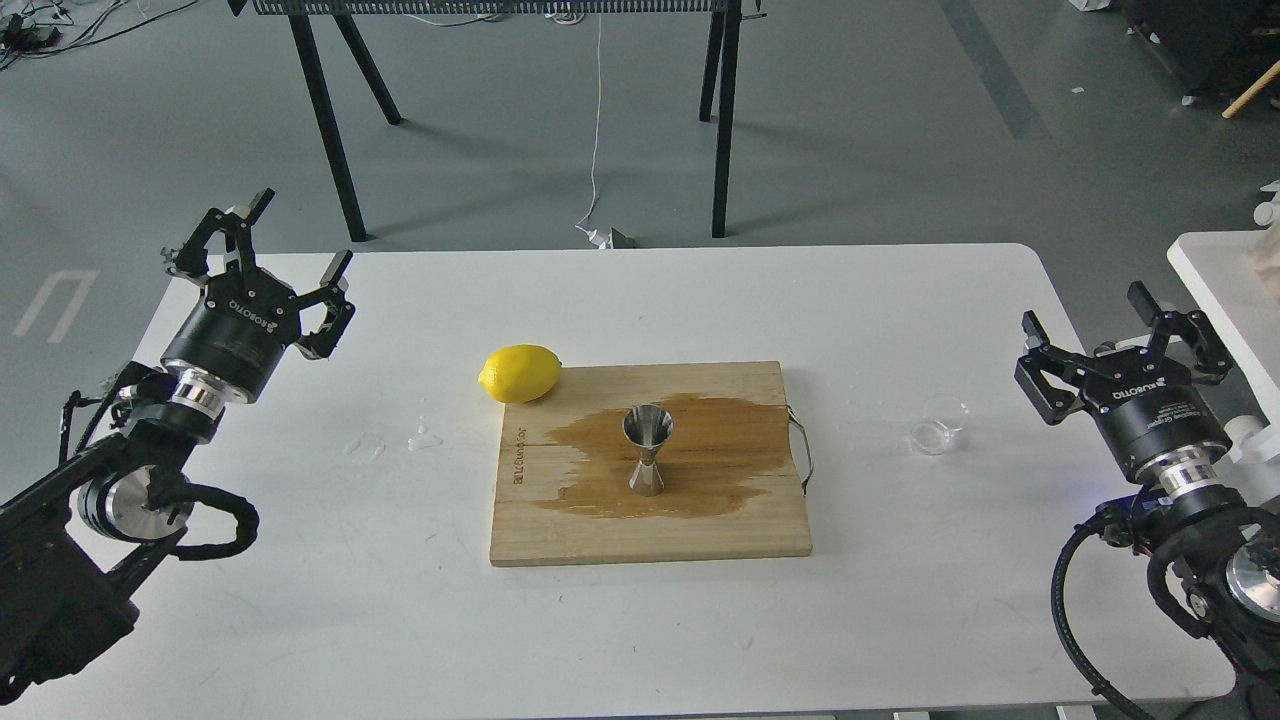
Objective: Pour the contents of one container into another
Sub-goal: 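Lower the right gripper to the small clear glass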
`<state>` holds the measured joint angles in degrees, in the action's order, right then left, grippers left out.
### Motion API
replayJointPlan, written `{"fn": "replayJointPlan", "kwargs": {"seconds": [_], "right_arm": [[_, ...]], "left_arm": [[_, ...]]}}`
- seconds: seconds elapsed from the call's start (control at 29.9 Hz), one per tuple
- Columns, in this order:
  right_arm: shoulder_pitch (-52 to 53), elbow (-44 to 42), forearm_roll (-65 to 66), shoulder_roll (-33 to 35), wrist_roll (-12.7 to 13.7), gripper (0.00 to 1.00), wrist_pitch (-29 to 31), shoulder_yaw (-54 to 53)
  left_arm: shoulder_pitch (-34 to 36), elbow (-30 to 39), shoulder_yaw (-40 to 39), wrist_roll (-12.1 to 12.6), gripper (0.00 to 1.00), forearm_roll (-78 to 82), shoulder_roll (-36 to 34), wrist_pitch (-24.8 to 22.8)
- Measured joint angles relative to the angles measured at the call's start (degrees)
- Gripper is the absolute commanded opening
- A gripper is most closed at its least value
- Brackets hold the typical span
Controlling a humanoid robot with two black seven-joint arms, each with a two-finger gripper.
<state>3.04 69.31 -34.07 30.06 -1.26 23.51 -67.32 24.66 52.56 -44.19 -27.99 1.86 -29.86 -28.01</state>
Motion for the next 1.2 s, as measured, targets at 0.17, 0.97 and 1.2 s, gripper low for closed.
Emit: {"fn": "replayJointPlan", "kwargs": {"seconds": [0.17,0.97,1.2], "right_arm": [[-5.4,3.5,-2.6,0.4,0.1,0.99,-5.7,0.0],[3.4,-3.8,-4.0,-6.7,6.0,0.99,-35.4,1.1],[6.9,-7.1,-3.9,-9.2,6.3,0.99,-39.3,1.3]], "left_arm": [[-0.2,0.0,0.0,0.0,0.87,-2.5,0.6,0.0],[-1.0,0.2,0.1,0.0,0.87,-2.6,1.3,0.0],[-1.0,0.2,0.1,0.0,0.88,-2.6,1.3,0.0]]}}
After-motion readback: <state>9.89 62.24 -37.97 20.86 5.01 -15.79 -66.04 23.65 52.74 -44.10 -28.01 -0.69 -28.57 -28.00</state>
